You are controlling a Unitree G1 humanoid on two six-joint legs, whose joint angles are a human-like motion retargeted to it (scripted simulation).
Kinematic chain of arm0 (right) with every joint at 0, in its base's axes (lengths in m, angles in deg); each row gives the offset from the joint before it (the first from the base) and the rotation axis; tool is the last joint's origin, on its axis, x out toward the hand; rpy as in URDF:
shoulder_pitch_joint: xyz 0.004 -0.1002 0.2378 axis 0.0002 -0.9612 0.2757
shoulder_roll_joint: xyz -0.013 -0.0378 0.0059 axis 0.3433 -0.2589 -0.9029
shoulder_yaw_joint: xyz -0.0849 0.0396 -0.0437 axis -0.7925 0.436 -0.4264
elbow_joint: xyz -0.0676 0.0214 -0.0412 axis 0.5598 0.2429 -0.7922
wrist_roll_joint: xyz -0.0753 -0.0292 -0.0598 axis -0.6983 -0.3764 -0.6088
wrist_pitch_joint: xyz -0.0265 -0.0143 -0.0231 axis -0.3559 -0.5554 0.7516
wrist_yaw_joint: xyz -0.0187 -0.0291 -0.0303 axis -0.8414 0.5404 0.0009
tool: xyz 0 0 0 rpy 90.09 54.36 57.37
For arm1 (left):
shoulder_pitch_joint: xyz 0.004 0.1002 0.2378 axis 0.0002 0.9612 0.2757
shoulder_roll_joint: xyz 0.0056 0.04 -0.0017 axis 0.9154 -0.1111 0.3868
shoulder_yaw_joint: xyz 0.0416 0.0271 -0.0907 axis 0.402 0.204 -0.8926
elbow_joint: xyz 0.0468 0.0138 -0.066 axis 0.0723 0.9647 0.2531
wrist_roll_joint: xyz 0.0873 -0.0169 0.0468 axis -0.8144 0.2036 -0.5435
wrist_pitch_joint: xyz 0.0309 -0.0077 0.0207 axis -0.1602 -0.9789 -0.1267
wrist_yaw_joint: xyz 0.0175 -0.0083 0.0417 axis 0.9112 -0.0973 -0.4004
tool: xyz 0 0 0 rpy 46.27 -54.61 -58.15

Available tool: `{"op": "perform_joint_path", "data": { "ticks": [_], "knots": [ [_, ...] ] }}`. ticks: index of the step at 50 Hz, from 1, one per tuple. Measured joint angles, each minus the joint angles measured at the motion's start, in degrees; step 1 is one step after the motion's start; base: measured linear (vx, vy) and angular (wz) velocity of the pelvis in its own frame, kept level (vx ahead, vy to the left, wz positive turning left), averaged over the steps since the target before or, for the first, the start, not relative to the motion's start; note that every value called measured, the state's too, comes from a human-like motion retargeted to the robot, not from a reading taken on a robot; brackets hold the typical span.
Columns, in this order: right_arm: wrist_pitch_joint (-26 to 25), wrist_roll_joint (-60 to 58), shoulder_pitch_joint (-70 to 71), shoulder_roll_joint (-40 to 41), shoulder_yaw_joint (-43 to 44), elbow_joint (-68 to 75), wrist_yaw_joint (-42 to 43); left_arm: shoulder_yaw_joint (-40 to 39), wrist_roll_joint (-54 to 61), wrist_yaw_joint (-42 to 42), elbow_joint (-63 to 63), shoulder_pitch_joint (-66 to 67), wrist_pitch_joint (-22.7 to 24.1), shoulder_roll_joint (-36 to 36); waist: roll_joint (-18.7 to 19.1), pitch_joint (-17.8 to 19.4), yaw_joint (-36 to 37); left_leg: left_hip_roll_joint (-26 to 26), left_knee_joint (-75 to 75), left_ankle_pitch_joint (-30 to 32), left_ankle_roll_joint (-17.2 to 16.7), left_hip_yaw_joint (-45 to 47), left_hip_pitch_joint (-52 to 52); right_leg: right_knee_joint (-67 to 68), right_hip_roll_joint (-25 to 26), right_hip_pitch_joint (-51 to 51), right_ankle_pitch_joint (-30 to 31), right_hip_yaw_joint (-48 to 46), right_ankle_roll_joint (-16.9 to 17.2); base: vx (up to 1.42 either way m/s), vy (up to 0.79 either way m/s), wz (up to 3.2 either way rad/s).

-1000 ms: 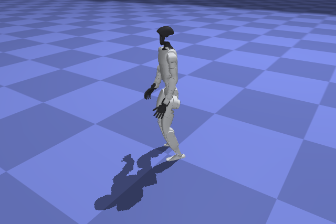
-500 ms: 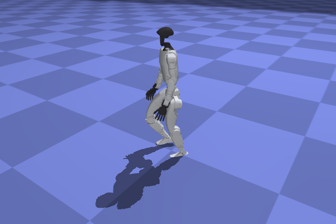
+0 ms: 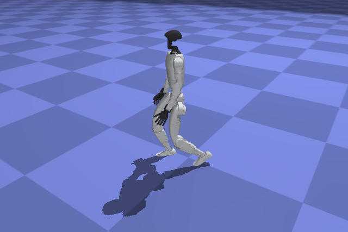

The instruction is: Walk

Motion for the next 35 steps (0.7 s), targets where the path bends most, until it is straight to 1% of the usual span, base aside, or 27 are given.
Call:
{"op": "perform_joint_path", "data": {
  "ticks": [2,3,5,8,10,12,15,17,20,23,25,28,30,31,33,35],
  "knots": [
    [0.0,-0.2,0.7,-0.8,-0.4,-0.7,0.1,-0.4,0.2,0.4,0.9,0.5,-0.4,-0.5,1.5,-0.3,0.9,3.9,10.8,5.5,-0.9,0.7,-5.0,-1.0,2.5,1.2,-1.0,-0.7,-1.6,0.09,-0.09,-0.17],
    [0.0,-0.3,1.1,-1.3,-0.6,-1.0,0.2,-0.6,0.2,0.7,1.3,0.6,-0.7,-0.7,1.8,-0.5,1.4,5.6,15.6,7.8,-0.8,1.1,-7.6,-1.8,3.3,1.7,-1.4,-0.8,-2.2,0.06,-0.09,-0.12],
    [0.1,-0.4,2.1,-2.2,-0.8,-1.7,0.4,-0.7,0.3,1.4,2.1,0.9,-1.2,-1.1,1.9,-0.7,2.4,8.1,23.6,10.3,0.4,2.1,-12.8,-3.9,4.2,3.3,-2.0,-0.6,-2.9,0.03,-0.08,-0.05],
    [0.2,-0.3,3.6,-3.4,-0.6,-2.8,0.7,-0.9,-0.3,2.6,3.2,1.3,-1.9,-1.6,1.1,-1.0,4.0,9.7,31.3,9.6,2.5,3.3,-20.7,-8.5,4.7,6.6,-2.0,0.5,-2.9,-0.01,-0.06,-0.01],
    [0.4,0.1,4.4,-4.1,-0.3,-3.7,0.9,-1.0,-0.9,3.4,3.7,2.0,-1.9,-2.0,0.5,-1.3,5.1,9.5,33.4,8.1,3.2,4.1,-25.5,-11.7,4.8,9.0,-1.5,1.4,-2.5,0.00,0.00,0.00],
    [0.7,0.5,4.9,-4.7,0.2,-4.8,1.1,-1.0,-1.5,4.0,4.2,3.0,-1.8,-2.4,-0.1,-1.4,6.2,8.5,32.4,6.7,3.4,5.0,-29.5,-14.5,4.7,11.7,-1.0,2.2,-1.7,0.00,0.00,0.00],
    [1.3,1.2,5.5,-5.4,1.0,-6.7,1.6,-1.2,-2.2,4.8,4.8,4.6,-1.5,-3.1,-0.7,-1.2,7.3,6.8,26.5,5.5,3.3,6.1,-33.8,-17.9,4.5,15.9,-1.0,2.9,-0.7,-0.03,0.00,-0.22],
    [1.7,1.4,6.0,-5.7,1.5,-7.7,1.9,-1.2,-2.2,5.3,5.4,5.7,-1.4,-3.5,-0.8,-0.9,7.8,5.4,19.7,5.3,2.8,6.7,-35.3,-19.4,4.2,18.5,-1.5,2.9,-0.2,-0.02,0.02,-0.32],
    [2.3,1.2,6.7,-6.0,2.1,-8.6,2.4,-1.2,-2.2,6.0,6.3,7.1,-1.4,-4.1,-1.1,-0.7,8.2,3.1,6.4,5.2,2.1,7.1,-35.6,-21.2,3.2,22.1,-2.6,2.4,0.5,0.00,0.02,-0.32],
    [2.2,0.3,7.4,-6.0,2.3,-8.5,2.4,-0.9,-2.1,6.4,7.3,8.1,-1.5,-4.5,-2.1,-1.0,8.0,-1.1,-10.1,5.9,1.4,6.8,-33.4,-21.6,0.7,24.5,-3.7,1.5,1.3,0.01,0.02,-0.14],
    [1.9,-0.3,7.6,-5.8,2.3,-7.9,2.1,-0.6,-2.4,6.5,7.7,8.7,-1.6,-4.6,-3.2,-1.5,7.8,-4.0,-18.8,6.9,1.5,6.5,-31.1,-19.7,-1.4,25.1,-5.0,1.3,2.1,0.00,0.00,0.00],
    [1.0,-0.9,6.5,-4.3,2.0,-6.1,1.5,-0.2,-2.7,6.8,8.2,10.0,-2.0,-5.0,-4.4,-2.6,7.3,-6.9,-20.6,7.3,2.9,6.2,-29.2,-12.8,-4.0,24.8,-6.1,1.7,3.5,0.05,0.06,0.01],
    [0.4,-1.2,5.5,-3.2,1.9,-4.5,0.5,0.1,-3.1,6.9,8.4,10.4,-2.4,-4.8,-6.1,-3.2,6.7,-9.8,-21.5,7.8,4.3,6.3,-27.0,-6.8,-6.6,24.2,-4.4,2.3,5.4,0.06,0.06,0.15],
    [0.1,-1.1,5.2,-2.5,1.8,-3.5,-0.3,0.3,-3.2,7.0,8.4,10.1,-2.6,-4.5,-7.6,-3.1,6.1,-12.0,-23.9,8.3,5.1,6.5,-24.7,-2.4,-8.7,23.2,-2.0,2.9,6.7,0.05,0.07,0.21],
    [-0.5,-0.8,4.3,-1.4,1.6,-1.8,-1.9,0.7,-3.7,7.1,7.9,9.7,-2.9,-4.0,-9.9,-3.3,4.8,-15.7,-27.2,8.3,6.7,6.4,-21.1,7.6,-12.4,20.0,5.1,3.7,9.2,0.04,0.07,0.17],
    [-1.0,-0.4,3.8,-0.4,1.5,-0.5,-3.6,1.1,-4.2,6.9,6.9,8.6,-3.1,-3.3,-11.0,-3.5,3.5,-18.1,-30.9,7.7,8.1,5.9,-17.6,17.9,-15.3,15.1,13.2,4.3,10.4,0.03,0.07,0.05]
  ]
}}
